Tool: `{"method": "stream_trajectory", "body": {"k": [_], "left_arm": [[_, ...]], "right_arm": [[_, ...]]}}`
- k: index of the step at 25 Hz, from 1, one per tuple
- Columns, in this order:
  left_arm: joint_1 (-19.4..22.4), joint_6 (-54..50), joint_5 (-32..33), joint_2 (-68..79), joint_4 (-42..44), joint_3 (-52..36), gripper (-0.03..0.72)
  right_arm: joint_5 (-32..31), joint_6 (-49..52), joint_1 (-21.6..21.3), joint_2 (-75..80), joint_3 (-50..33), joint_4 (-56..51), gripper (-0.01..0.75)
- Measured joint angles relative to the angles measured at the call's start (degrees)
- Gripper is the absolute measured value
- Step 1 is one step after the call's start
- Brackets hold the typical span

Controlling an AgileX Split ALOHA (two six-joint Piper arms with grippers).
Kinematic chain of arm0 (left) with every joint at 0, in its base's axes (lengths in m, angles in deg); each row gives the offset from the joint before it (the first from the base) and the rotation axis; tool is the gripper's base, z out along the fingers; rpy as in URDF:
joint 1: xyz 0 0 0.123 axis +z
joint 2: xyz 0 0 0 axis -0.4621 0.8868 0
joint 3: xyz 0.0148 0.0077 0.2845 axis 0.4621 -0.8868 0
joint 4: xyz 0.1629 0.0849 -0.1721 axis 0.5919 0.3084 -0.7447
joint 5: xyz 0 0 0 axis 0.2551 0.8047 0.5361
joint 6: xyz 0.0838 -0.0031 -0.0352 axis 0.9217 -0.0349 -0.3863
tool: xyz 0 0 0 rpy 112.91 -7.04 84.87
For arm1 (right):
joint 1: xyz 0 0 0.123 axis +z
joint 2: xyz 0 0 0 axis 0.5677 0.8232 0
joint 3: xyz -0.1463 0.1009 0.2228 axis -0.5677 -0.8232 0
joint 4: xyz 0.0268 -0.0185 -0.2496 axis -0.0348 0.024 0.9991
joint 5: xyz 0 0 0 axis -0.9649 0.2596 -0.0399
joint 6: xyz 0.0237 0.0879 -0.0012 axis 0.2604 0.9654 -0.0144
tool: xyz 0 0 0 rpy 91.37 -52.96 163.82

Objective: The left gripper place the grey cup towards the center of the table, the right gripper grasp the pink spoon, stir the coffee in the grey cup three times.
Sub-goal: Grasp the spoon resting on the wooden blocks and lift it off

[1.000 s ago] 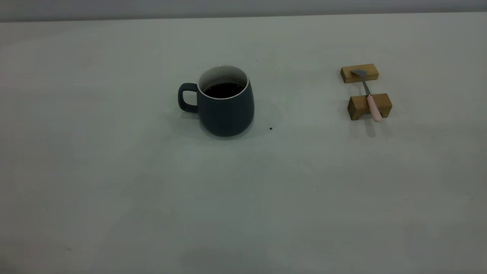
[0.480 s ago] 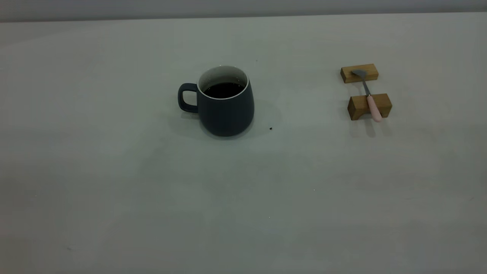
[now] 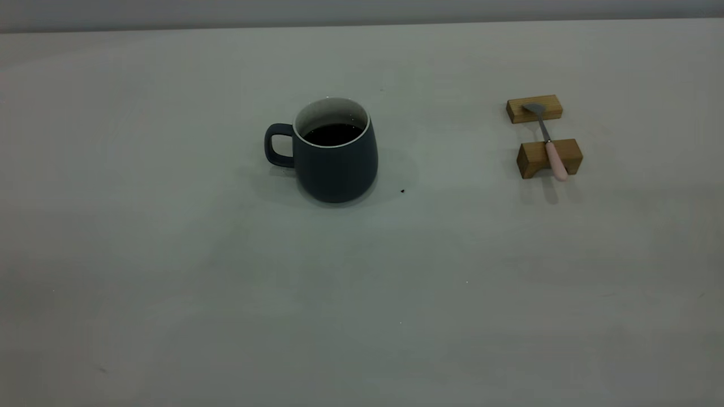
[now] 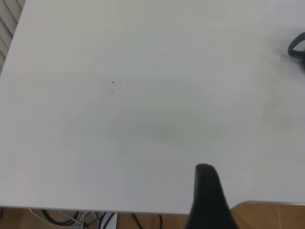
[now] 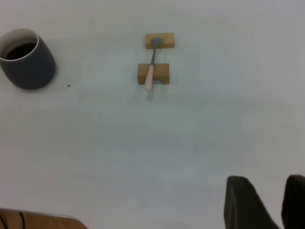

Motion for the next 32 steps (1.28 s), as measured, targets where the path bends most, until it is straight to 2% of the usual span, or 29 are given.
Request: {"method": "stream_trajectory", "body": {"k": [22, 26, 29, 32], "left_arm": [[0.00, 0.09, 0.00, -0.05, 0.00, 0.00, 0.573], [0.00, 0.09, 0.02, -0.05, 0.00, 0.00, 0.573], [0.00, 0.09, 0.02, -0.05, 0.00, 0.00, 0.573], [0.00, 0.09, 0.02, -0.05, 0.00, 0.00, 0.573]], "right_arm": [[0.13, 1.85, 0.00, 1.04, 0.84, -0.23, 0.247], [1.09, 3.13, 0.00, 10.38, 5.51, -0.23, 0.322], [4.06, 3.25, 0.00, 22.54, 9.18, -0.23, 0.437], [11.22, 2.07, 0.00, 36.87, 11.45, -0.94, 0.585]]}}
